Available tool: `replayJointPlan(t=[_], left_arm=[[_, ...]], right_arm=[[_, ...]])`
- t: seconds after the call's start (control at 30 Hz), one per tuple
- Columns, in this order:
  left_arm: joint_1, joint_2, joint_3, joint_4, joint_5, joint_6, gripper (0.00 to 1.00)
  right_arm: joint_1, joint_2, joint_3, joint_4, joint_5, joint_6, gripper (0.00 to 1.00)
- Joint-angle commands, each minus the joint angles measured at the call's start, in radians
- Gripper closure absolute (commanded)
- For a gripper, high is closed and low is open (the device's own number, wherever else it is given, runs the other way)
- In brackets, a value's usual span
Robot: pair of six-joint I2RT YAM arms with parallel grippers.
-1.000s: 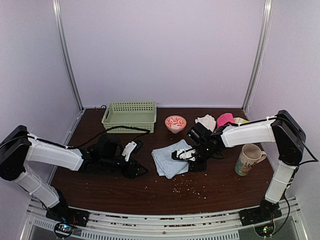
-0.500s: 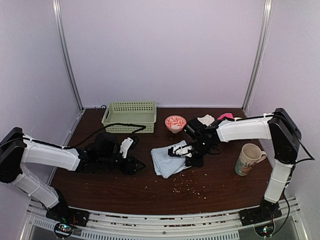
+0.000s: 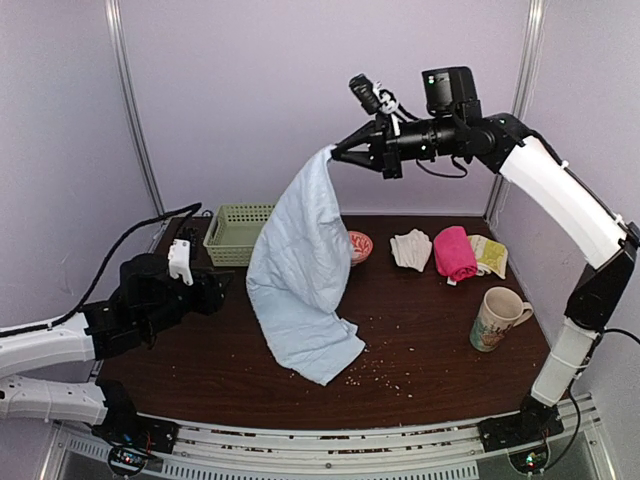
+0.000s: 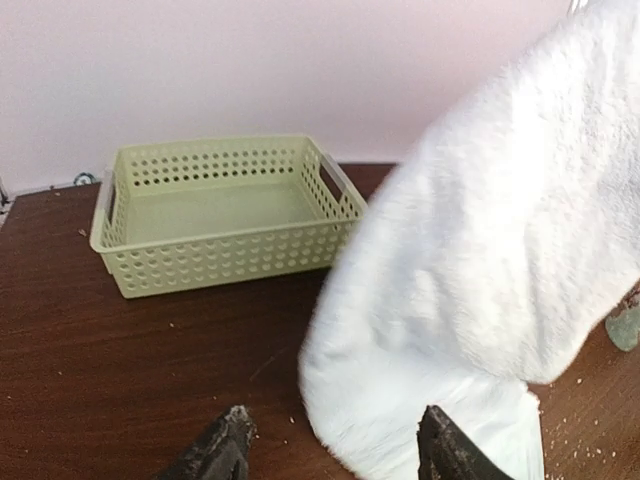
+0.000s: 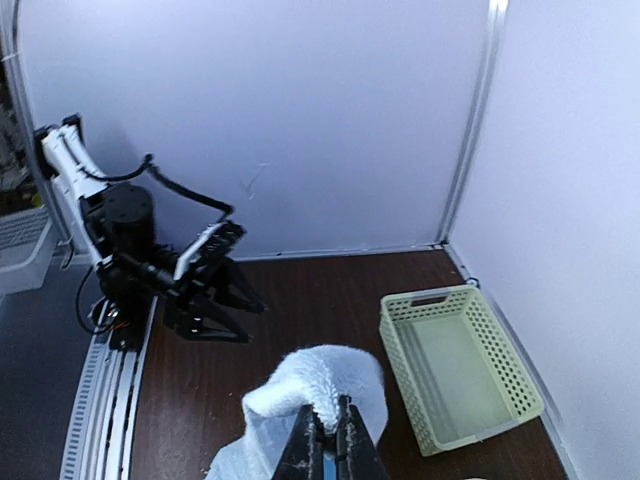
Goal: Roll the towels
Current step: Pick up the towel from the center of the board.
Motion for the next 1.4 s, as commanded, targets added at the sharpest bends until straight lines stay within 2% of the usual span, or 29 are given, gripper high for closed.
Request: replayJointPlan(t=[0.0, 0.13, 0.3, 0.37, 0.47, 0.63, 0.77, 0.97, 1.2, 1.37], left_arm=[[0.005, -0.091, -0.019, -0.032, -0.099, 0.004, 0.42], [0.005, -0.071, -0.019, 0.003, 0.044, 0.062, 0.5], [0.0, 0.118, 0.034, 0.02, 0.388, 0.154, 0.57], [-0.017, 0.224, 0.066, 0.025, 0.493, 0.186, 0.64], [-0.053, 0.354, 0.127, 0.025, 0.621, 0.244, 0.8], [-0.127, 0.575, 0.27, -0.06, 0.743, 0.347, 0.82], [-0.199, 0.707, 0.372, -0.15, 0.744, 0.425, 0.81], [-0.269, 0.793, 0.433, -0.215, 0.65, 0.468, 0.64], [-0.312, 0.885, 0.502, -0.216, 0.579, 0.462, 0.59], [-0.344, 0.944, 0.563, -0.218, 0.468, 0.456, 0.59]], right_arm=[[-0.138, 0.015, -0.142, 0.24, 0.066, 0.325, 1.0], [-0.224, -0.029, -0.419, 0.303, 0.169, 0.332, 1.0], [-0.249, -0.141, -0.689, 0.363, 0.31, 0.282, 1.0], [-0.252, -0.164, -0.732, 0.367, 0.375, 0.274, 1.0], [-0.285, -0.182, -0.741, 0.38, 0.432, 0.299, 1.0], [-0.348, -0.17, -0.717, 0.387, 0.403, 0.338, 1.0], [-0.356, -0.159, -0.719, 0.386, 0.389, 0.34, 1.0], [-0.361, -0.151, -0.719, 0.388, 0.389, 0.335, 1.0], [-0.362, -0.135, -0.718, 0.389, 0.374, 0.338, 1.0], [-0.364, -0.135, -0.722, 0.389, 0.377, 0.336, 1.0]])
